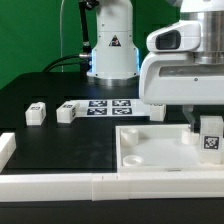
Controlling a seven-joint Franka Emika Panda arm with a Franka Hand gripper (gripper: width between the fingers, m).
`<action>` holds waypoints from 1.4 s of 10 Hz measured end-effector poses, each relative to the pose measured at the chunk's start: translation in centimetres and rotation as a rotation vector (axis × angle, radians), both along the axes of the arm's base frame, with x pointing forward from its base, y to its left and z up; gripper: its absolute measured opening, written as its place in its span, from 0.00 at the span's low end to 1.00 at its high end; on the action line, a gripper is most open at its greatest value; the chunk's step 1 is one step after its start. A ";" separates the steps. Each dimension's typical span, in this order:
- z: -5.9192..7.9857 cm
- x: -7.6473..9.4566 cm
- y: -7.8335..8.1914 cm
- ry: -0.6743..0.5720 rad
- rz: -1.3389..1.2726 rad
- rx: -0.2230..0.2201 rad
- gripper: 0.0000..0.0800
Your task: Assemble one leg
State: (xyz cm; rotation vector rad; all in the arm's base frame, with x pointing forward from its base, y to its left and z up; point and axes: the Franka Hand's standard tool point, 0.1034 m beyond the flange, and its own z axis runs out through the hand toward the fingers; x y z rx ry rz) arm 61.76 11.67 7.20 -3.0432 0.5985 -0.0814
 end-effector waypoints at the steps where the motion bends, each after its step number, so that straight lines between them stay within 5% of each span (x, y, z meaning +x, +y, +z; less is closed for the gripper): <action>1: 0.0 0.0 -0.7 0.004 -0.092 -0.008 0.36; 5: 0.0 -0.3 -2.9 0.006 -0.487 -0.041 0.38; 8: 0.1 -0.5 -3.6 0.010 -0.517 -0.064 0.39; 10: 0.1 -0.5 -3.6 0.011 -0.517 -0.064 0.75; 14: 0.1 -0.5 -3.6 0.010 -0.517 -0.064 0.81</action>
Offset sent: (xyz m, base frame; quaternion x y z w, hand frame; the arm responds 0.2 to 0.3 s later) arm -0.0007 -0.0004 -0.0019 0.0012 0.0127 0.3321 0.9432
